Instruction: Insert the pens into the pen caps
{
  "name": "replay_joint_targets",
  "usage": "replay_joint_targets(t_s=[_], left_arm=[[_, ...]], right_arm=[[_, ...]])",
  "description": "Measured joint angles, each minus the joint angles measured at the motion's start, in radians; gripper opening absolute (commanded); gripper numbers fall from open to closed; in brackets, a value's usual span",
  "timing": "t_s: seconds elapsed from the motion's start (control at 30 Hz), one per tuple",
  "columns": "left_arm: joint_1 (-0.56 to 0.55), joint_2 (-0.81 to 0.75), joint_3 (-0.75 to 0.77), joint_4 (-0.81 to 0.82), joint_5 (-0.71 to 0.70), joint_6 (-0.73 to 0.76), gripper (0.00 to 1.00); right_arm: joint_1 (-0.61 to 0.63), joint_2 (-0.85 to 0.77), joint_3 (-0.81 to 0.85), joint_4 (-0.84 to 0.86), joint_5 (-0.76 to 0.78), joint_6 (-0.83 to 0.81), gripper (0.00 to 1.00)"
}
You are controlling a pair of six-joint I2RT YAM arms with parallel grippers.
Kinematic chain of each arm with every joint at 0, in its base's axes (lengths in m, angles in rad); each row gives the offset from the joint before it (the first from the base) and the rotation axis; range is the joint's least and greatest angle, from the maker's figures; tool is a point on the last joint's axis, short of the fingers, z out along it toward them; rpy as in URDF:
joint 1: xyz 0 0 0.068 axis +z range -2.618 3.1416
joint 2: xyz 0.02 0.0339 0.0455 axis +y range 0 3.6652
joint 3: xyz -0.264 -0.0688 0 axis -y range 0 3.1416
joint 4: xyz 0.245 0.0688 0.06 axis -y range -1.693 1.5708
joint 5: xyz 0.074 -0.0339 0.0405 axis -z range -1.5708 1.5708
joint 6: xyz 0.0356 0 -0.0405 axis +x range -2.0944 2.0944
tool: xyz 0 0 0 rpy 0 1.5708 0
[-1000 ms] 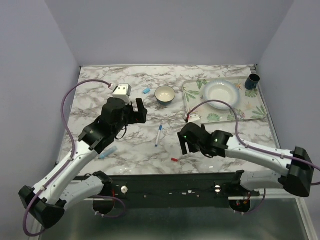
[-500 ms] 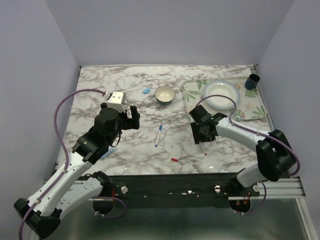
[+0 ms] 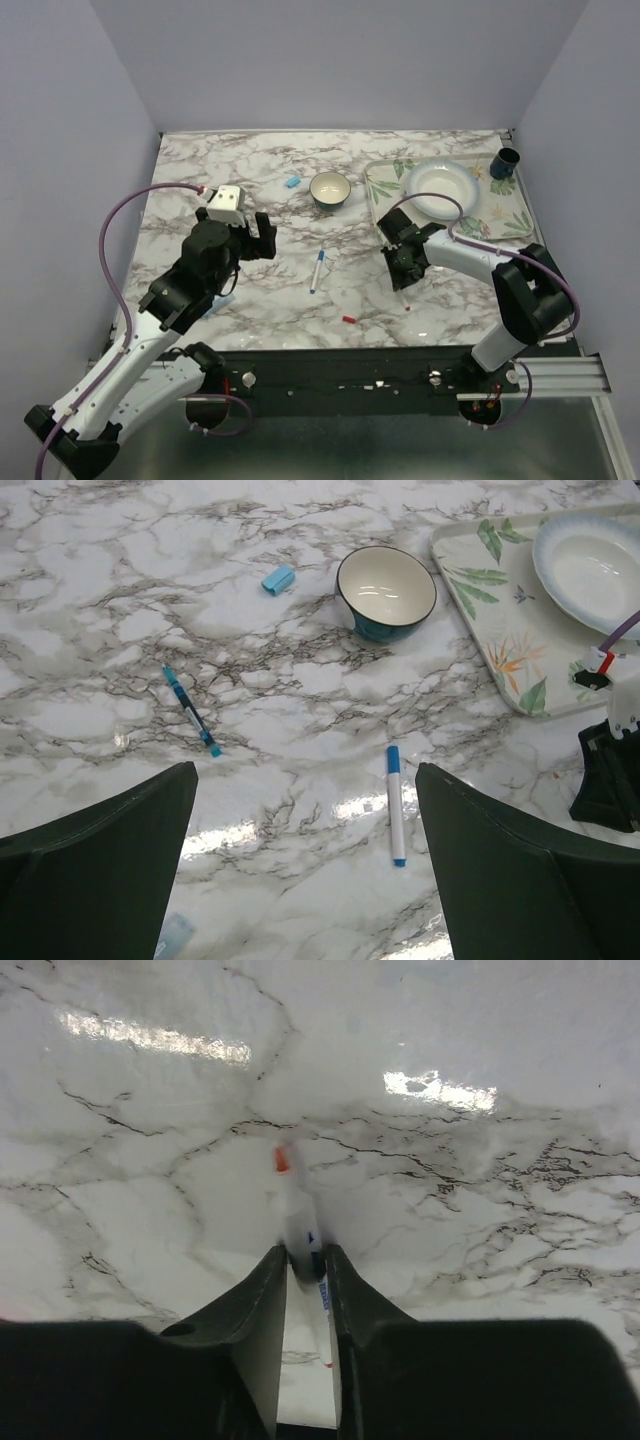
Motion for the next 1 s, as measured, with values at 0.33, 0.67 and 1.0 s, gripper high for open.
replay_joint_targets(t_s=[0.33, 0.67, 1.0], left_arm=[[0.0, -0.008, -0.018, 0.026, 0.016, 0.001, 0.98], [0.001, 0.01, -0.045, 0.111, 0.336, 0.002, 0.96], [0.002, 0.042, -0.072, 0.245, 0.658, -0.078, 0.91]], right_arm=[[-0.003, -0.004, 0.006, 0.014, -0.034, -0.01, 0.01], [-0.003, -0.195, 0.13, 0.121, -0.235, 0.071, 0.01], [0.09, -0.515, -0.047, 0.779, -0.445, 0.413, 0.01]])
